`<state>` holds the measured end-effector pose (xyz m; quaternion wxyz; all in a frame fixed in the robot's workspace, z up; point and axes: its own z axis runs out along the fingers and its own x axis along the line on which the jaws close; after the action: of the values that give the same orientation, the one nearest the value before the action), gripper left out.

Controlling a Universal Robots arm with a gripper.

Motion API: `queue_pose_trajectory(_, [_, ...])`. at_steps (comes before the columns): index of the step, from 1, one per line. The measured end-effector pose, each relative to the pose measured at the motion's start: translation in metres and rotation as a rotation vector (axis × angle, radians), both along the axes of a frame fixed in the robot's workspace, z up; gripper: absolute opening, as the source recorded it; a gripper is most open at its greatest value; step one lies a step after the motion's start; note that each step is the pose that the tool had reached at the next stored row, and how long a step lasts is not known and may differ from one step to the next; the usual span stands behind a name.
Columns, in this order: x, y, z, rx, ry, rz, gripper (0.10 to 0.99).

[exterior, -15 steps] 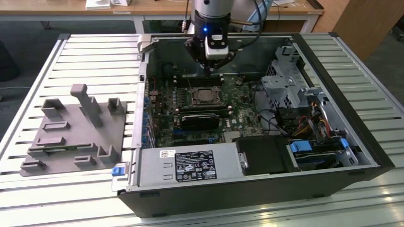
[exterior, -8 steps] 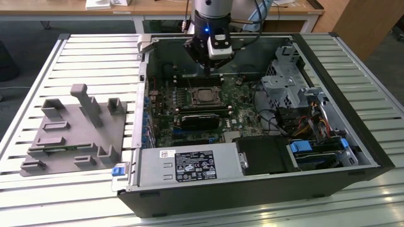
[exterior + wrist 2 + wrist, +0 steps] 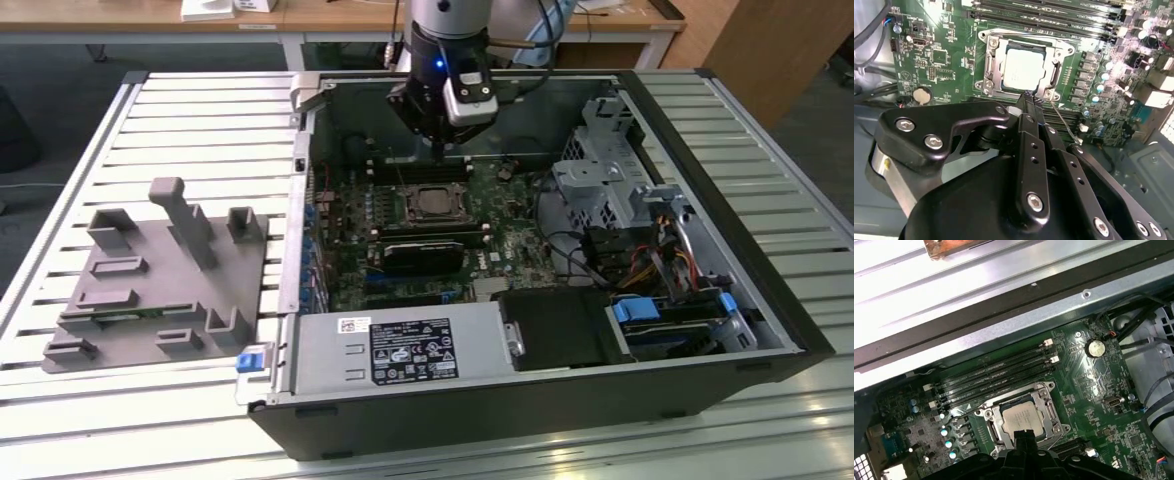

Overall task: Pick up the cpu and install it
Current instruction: 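Install the first cpu locking lever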

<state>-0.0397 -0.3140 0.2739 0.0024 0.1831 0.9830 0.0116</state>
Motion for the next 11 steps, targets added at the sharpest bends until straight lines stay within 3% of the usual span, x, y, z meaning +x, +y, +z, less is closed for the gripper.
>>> queue_pose_trajectory(11, [0.0000, 0.0000, 0.0000, 0.000, 0.0000, 0.057, 0.106])
